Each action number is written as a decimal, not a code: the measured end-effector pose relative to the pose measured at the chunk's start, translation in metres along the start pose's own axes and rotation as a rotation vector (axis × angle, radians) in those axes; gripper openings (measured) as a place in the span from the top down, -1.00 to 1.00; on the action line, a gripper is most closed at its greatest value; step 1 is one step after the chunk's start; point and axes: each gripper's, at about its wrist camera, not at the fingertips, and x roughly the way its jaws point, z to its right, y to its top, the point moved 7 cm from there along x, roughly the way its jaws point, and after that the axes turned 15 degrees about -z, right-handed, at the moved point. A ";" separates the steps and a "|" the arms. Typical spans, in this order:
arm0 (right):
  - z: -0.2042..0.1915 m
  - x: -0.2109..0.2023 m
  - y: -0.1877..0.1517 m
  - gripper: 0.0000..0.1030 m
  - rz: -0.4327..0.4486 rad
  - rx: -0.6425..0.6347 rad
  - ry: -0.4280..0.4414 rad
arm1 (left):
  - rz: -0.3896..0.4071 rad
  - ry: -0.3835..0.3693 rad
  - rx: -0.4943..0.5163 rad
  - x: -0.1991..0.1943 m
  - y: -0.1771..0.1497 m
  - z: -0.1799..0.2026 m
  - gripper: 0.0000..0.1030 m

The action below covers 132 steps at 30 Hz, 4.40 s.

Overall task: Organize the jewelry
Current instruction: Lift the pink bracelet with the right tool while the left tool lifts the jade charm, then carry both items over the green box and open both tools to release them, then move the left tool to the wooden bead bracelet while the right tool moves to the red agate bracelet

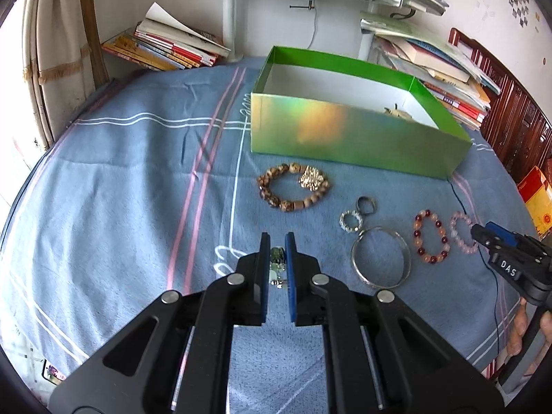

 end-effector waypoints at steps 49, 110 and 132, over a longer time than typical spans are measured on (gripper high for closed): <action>-0.015 -0.048 0.013 0.85 0.096 -0.064 0.065 | 0.038 -0.014 0.058 -0.023 0.019 0.017 0.82; -0.039 -0.082 0.083 0.09 0.206 -0.105 0.143 | 0.058 0.092 0.060 -0.016 0.122 -0.002 0.05; -0.071 0.012 0.018 0.09 -0.027 -0.138 0.097 | -0.124 0.002 0.037 0.062 0.064 -0.011 0.79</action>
